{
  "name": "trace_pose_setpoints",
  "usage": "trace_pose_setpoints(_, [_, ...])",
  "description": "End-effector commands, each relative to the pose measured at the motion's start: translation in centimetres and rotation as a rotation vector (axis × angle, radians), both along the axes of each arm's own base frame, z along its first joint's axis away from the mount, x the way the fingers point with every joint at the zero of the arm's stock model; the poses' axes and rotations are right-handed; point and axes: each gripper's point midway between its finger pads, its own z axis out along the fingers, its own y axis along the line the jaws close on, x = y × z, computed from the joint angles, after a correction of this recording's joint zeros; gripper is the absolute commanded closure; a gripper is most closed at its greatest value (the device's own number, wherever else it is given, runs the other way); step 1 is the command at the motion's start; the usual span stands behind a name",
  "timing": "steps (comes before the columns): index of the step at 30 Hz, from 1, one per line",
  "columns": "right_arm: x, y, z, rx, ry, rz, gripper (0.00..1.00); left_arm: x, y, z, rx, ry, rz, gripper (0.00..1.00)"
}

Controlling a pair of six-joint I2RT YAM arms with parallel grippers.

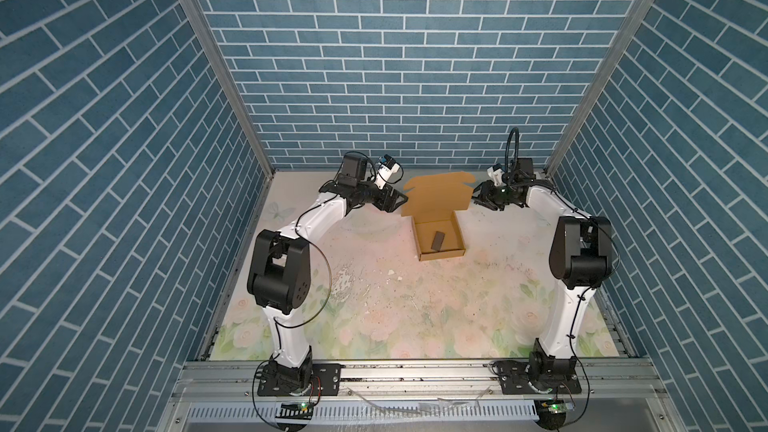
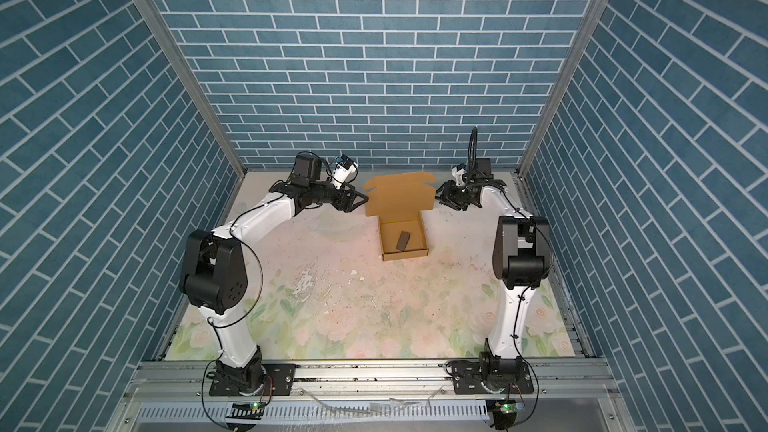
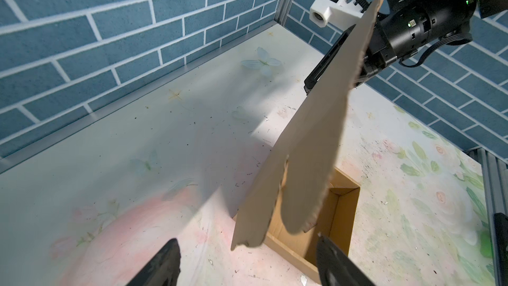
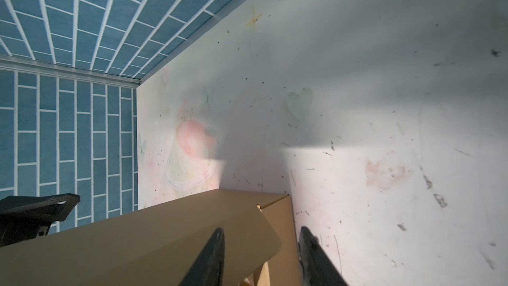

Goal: Assemble paper box
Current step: Move the paper box to the center of the table.

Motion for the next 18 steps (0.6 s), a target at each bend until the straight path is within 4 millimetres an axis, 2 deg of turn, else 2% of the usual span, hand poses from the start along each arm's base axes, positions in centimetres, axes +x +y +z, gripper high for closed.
trace_pose_setpoints(1, [-0.4, 0.9, 2.6, 0.016, -0.067, 0.032, 0.55, -0.4, -0.4, 0.8, -0.016, -0.021, -0.027, 0.24])
trace_pose_setpoints(11, [-2.3, 2.3, 2.2, 0.012, -0.062, 0.033, 0.56, 0.2, -0.3, 0.8, -0.036, 0.01, 0.018, 0.44])
trace_pose_setpoints(18, [-3.7, 3.4, 2.8, 0.019, -0.075, 0.042, 0.56, 0.8, -0.4, 0.7, -0.028, 0.019, 0.027, 0.46])
